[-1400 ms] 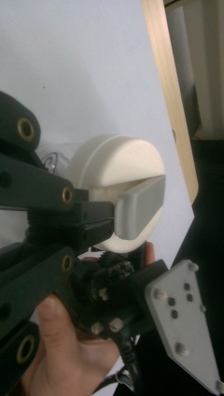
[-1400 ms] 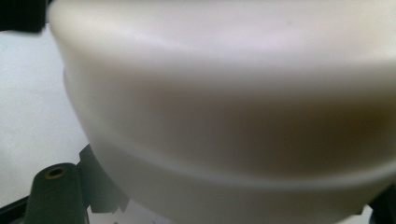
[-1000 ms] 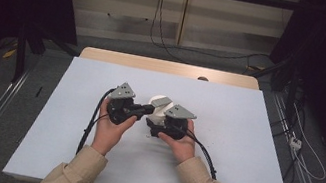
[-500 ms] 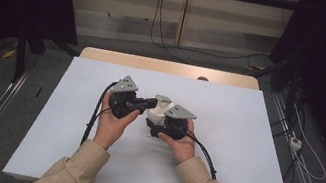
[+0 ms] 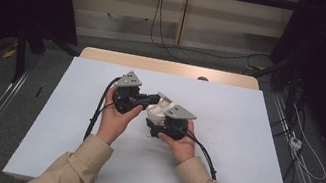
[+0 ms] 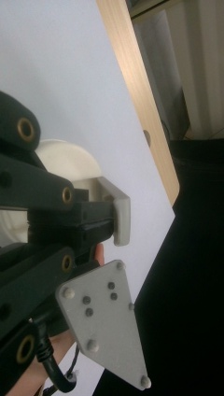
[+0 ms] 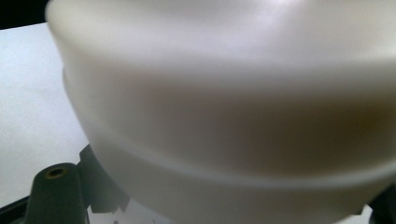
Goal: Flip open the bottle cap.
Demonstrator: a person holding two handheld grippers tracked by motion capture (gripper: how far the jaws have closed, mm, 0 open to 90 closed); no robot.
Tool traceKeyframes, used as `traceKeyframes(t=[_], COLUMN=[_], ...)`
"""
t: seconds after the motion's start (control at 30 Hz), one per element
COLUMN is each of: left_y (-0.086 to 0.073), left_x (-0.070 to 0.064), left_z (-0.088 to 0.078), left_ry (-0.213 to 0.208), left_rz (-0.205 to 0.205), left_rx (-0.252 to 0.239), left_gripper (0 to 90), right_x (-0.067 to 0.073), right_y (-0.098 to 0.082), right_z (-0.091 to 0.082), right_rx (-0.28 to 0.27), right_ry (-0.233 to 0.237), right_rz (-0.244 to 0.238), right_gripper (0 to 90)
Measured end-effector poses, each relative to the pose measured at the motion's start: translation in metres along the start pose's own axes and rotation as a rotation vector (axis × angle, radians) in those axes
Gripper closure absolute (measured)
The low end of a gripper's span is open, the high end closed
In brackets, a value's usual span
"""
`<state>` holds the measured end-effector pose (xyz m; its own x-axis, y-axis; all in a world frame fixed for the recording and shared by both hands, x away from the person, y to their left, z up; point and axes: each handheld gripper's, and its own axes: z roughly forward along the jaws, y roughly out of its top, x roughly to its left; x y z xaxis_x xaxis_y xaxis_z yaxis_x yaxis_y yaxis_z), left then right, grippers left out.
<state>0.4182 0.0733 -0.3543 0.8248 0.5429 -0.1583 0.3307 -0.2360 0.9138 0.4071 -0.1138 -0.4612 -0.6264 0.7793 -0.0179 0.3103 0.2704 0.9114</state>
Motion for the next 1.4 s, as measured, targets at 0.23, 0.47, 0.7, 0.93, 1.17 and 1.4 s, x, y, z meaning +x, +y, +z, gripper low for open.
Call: traceKeyframes(t=[0.23,0.47,0.7,0.93,1.17,1.4], left_y=[0.004,0.008,0.012,0.015,0.018,0.021], left_x=[0.001,0.002,0.002,0.003,0.003,0.004], left_z=[0.004,0.008,0.01,0.012,0.015,0.017], left_ry=[-0.003,-0.003,0.0,0.001,0.0,-0.001], left_rz=[0.002,0.005,0.01,0.013,0.012,0.015], left_rx=[0.012,0.018,0.019,0.023,0.027,0.032], left_gripper=[90.0,90.0,90.0,90.0,90.0,90.0], right_x=[0.0,0.0,0.0,0.0,0.0,0.0], right_y=[0.0,0.0,0.0,0.0,0.0,0.0], right_z=[0.0,0.0,0.0,0.0,0.0,0.0], right_rx=[0.001,0.0,0.001,0.0,0.001,-0.001], right_ry=[0.0,-0.001,-0.001,0.001,0.0,-0.001], right_rz=[0.001,0.001,0.0,0.001,0.0,-0.005], right_gripper=[18.1,18.1,18.1,18.2,18.1,18.1])
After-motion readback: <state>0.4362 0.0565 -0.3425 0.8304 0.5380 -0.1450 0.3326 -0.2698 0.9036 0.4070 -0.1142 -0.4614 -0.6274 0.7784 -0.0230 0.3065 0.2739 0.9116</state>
